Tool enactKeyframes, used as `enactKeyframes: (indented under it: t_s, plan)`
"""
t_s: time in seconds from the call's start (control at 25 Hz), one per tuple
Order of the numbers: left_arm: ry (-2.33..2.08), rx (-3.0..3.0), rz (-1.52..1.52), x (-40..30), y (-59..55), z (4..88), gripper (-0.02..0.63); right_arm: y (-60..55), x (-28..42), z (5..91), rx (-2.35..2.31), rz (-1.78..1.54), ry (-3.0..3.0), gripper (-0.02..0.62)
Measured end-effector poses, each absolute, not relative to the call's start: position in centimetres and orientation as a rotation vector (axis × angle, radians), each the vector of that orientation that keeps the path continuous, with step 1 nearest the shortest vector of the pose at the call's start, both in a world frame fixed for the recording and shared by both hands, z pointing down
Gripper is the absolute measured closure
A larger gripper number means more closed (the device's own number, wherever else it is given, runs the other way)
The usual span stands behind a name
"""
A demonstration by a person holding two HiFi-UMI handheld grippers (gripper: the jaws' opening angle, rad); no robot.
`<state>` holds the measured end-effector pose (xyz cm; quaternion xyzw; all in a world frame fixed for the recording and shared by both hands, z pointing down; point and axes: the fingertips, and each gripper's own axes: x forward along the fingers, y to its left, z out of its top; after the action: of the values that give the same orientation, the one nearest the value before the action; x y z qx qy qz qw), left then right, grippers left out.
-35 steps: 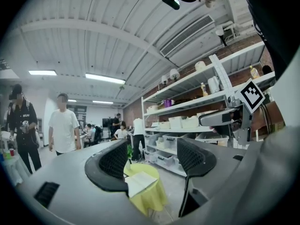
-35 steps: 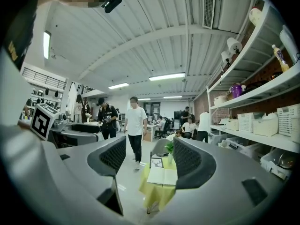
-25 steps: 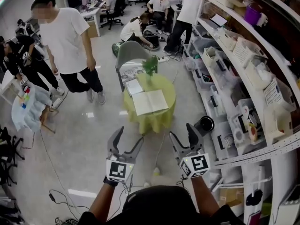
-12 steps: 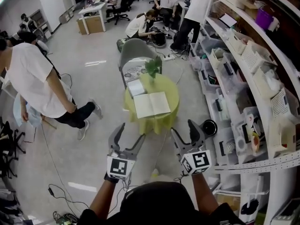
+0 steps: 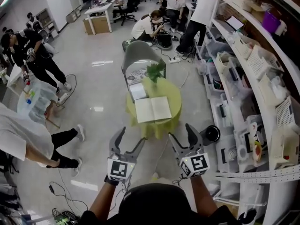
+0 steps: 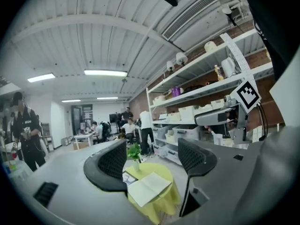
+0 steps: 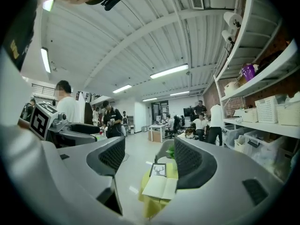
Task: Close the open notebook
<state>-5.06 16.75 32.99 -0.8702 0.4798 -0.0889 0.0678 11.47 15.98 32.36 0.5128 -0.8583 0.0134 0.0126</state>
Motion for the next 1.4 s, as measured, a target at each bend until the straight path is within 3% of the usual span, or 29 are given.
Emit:
enactKeyframes:
  t_s: [0.64, 1.4]
  plan:
    - [1.467, -2.7, -0.341, -4.0, 12.8, 35.5, 0.267, 11.9, 11.7, 35.2, 1.487, 0.161, -2.691, 0.267]
    - [1.447, -2.752, -0.266, -7.4, -2.7, 35.9, 0.267, -2.6, 8.8, 34.3, 1.539, 0.107, -2.62, 0.268]
